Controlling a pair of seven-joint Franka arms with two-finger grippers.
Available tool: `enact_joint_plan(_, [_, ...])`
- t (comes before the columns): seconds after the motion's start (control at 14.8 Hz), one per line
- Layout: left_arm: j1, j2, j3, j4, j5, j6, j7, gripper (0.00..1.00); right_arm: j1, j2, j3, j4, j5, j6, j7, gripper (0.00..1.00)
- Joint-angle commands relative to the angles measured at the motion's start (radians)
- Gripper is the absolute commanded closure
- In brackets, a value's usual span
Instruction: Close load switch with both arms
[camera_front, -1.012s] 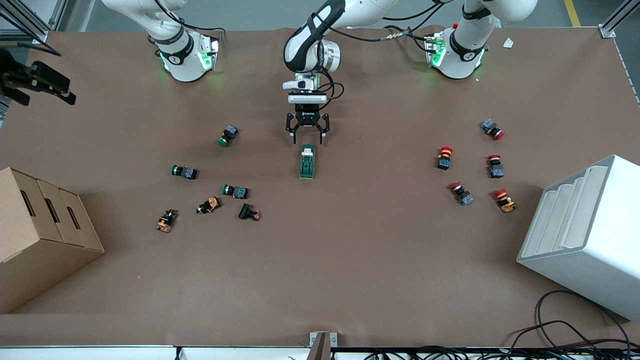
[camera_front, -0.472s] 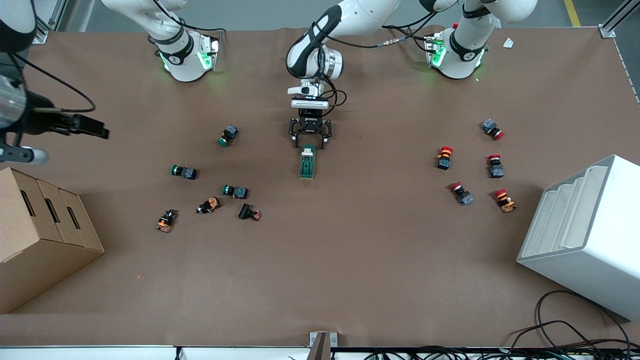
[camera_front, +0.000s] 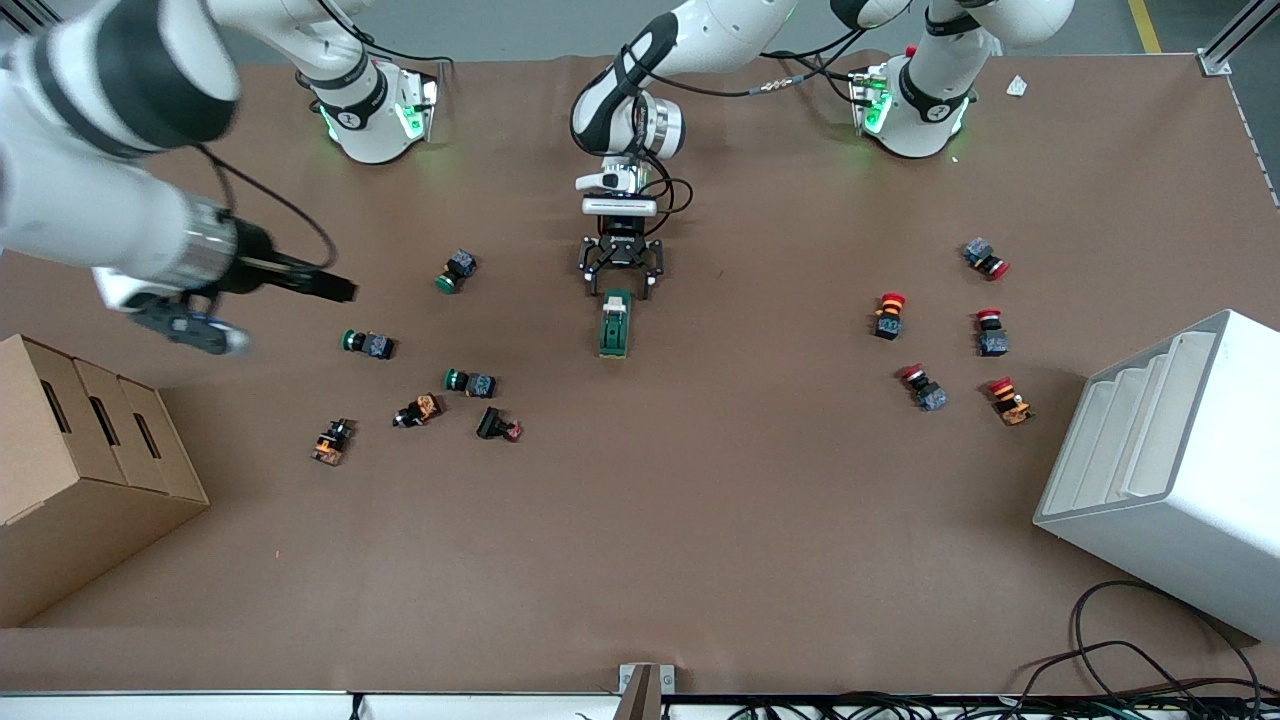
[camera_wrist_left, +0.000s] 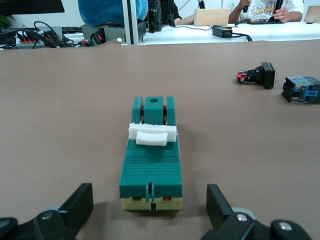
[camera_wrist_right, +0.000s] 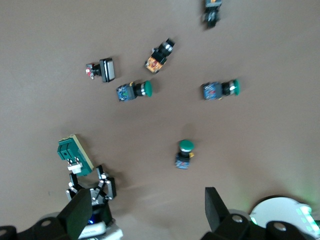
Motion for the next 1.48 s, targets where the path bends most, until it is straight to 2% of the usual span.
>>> enact_joint_plan(0.0, [0.006, 0.040, 0.006, 0.021, 0.010, -0.005, -0.010, 0.01, 0.100, -0.046, -0.007, -0.149, 0.039, 0.124, 0.133, 0.00])
enact_joint_plan(0.2, [0.006, 0.046, 0.006, 0.023, 0.010, -0.006, -0.005, 0.00, 0.201, -0.054, -0.006, -0.272, 0.044, 0.281, 0.245, 0.00])
enact_joint_plan(0.4, [0.006, 0.053, 0.006, 0.032, 0.013, -0.006, -0.002, 0.00, 0.297, -0.049, -0.006, -0.395, 0.068, 0.511, 0.340, 0.00])
enact_joint_plan(0.54, [0.006, 0.061, 0.006, 0.045, 0.012, -0.006, -0.004, 0.00, 0.344, -0.037, -0.004, -0.439, 0.087, 0.637, 0.354, 0.00])
enact_joint_plan(0.88, [0.006, 0.082, 0.006, 0.062, 0.012, -0.048, -0.002, 0.00, 0.472, 0.073, -0.004, -0.488, 0.232, 0.918, 0.369, 0.00])
enact_joint_plan(1.15, [0.004, 0.084, 0.006, 0.064, 0.012, -0.048, -0.002, 0.00, 0.576, 0.181, -0.004, -0.493, 0.240, 1.110, 0.460, 0.00])
enact_joint_plan(1.42, [0.008, 0.084, 0.006, 0.065, 0.012, -0.048, -0.008, 0.00, 0.631, 0.276, -0.003, -0.490, 0.243, 1.253, 0.486, 0.00])
